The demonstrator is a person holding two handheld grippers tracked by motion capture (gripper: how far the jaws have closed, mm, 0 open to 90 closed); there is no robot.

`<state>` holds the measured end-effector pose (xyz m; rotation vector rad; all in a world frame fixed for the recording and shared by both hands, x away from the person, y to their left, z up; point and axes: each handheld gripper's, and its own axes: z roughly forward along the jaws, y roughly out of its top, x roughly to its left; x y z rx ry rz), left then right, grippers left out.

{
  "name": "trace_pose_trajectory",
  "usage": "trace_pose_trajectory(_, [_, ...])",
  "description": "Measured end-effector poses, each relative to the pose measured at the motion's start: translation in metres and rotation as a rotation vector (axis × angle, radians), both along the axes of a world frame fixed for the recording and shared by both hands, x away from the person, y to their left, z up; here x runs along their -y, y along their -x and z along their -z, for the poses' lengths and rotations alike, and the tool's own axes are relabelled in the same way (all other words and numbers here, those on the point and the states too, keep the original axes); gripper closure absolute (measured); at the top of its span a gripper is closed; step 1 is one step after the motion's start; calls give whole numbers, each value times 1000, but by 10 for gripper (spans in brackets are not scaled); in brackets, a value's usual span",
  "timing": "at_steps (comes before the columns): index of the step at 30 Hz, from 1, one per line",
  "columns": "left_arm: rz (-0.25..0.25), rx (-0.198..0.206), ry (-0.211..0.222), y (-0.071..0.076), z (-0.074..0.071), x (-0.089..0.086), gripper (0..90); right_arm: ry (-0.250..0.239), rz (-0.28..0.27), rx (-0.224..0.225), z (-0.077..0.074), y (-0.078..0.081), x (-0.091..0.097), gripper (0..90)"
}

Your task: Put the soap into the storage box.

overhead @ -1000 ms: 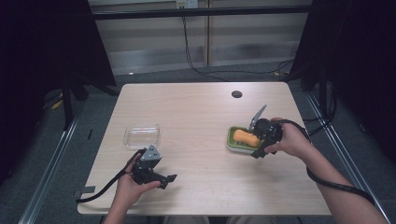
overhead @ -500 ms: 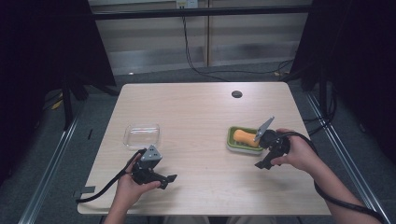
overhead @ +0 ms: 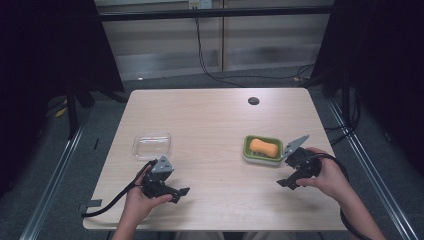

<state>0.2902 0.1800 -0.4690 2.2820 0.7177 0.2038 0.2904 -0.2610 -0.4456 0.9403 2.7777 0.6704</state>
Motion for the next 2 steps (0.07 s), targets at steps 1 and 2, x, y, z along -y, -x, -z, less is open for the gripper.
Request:
trace_pose_trajectory(1, [-1,0,-1,0,0,0,75,-23,8,7,0,0,3,178])
trace_pose_trajectory(2, [-6,-3,-6,1,0,0,75,-47,20,1,1,0,5,178])
